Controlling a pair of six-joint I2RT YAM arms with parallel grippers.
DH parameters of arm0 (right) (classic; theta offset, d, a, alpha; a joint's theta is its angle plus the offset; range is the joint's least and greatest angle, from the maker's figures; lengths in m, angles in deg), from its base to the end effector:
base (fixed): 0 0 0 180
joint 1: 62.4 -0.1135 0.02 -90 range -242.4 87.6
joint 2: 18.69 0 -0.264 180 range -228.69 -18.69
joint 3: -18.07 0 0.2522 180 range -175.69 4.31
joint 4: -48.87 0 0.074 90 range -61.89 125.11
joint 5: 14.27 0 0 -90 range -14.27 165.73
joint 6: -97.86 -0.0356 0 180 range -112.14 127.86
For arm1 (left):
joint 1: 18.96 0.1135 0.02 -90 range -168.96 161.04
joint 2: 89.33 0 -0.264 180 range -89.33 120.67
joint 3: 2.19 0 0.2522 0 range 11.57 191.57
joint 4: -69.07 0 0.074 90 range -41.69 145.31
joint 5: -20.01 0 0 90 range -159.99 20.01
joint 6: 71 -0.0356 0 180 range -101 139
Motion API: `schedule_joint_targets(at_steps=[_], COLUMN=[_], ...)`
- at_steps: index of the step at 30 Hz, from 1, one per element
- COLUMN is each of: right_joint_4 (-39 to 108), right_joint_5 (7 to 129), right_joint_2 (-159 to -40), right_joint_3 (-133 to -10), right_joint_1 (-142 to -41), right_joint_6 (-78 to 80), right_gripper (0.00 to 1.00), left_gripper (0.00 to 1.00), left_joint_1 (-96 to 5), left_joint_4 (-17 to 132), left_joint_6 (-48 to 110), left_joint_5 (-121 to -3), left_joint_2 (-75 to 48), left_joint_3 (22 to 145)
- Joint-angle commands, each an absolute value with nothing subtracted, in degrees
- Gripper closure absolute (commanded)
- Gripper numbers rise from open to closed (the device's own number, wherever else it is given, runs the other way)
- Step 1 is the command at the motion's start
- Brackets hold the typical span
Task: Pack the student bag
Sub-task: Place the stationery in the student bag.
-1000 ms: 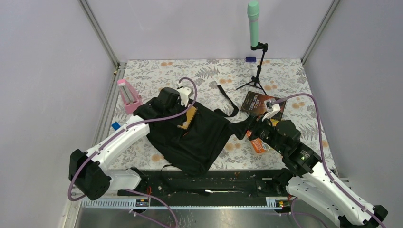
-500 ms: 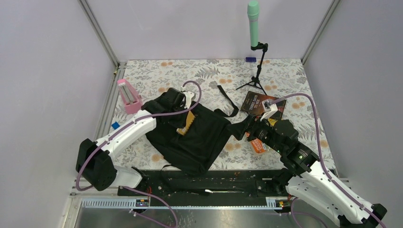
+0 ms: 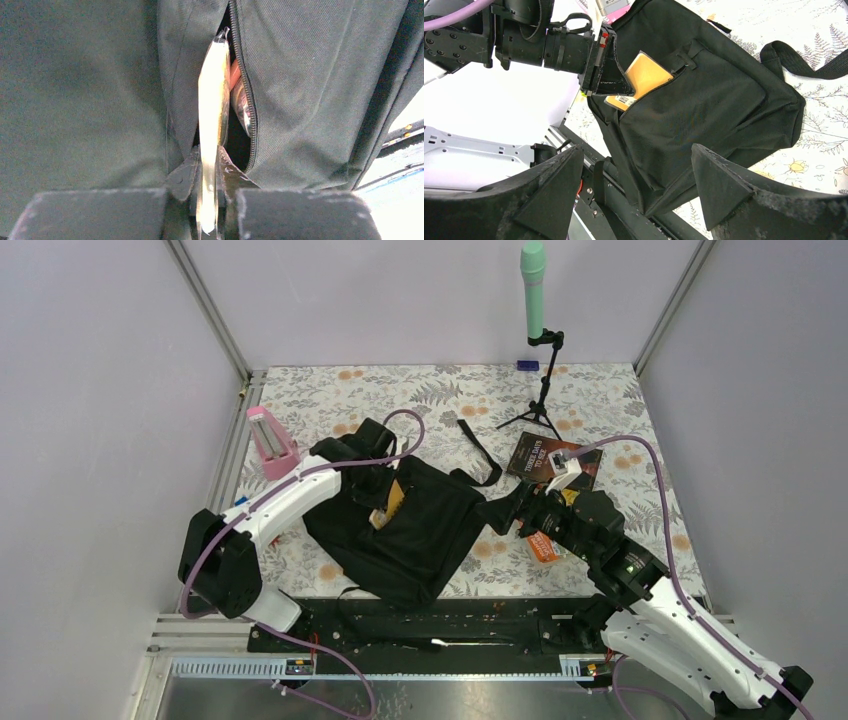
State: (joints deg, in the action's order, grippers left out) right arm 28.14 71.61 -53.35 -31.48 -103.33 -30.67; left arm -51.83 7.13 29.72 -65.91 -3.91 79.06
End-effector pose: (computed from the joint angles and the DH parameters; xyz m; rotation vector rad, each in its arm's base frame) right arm 0.1158 0.1038 0.3173 -0.0959 1.7937 1.0858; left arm 0.2462 -0.1621 0.2582 0.5514 2.7087 -0.3085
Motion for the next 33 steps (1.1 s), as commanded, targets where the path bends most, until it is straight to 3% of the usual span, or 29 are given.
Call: schedule_joint_targets(at_steps=[1,15,33], right_joint_4=[30.84,31.56,29.02], right_joint_5=[71.48,68.89,68.75], right_joint_2=[-53.37,-63.73,-64.02], right_joint_3=[-31.39,-34.08,-36.55], right_joint_1=[-102.95,-104.06,-104.88], right_joint_6=[-30.9,-29.02,-26.95], right_gripper=[0.15,0.28,0.29], left_gripper=[1.0,1.0,1.0], left_joint_1=[-51.22,-48.93,-45.84], left_joint_4=[3.68,5.61,13.82], left_joint_6=[32.6,32.71,29.98], left_joint_5=[-69.75,-58.63,-46.74], left_joint_2=[-5.32,-5.58,0.61], left_joint_3=[82.37,78.56,75.05])
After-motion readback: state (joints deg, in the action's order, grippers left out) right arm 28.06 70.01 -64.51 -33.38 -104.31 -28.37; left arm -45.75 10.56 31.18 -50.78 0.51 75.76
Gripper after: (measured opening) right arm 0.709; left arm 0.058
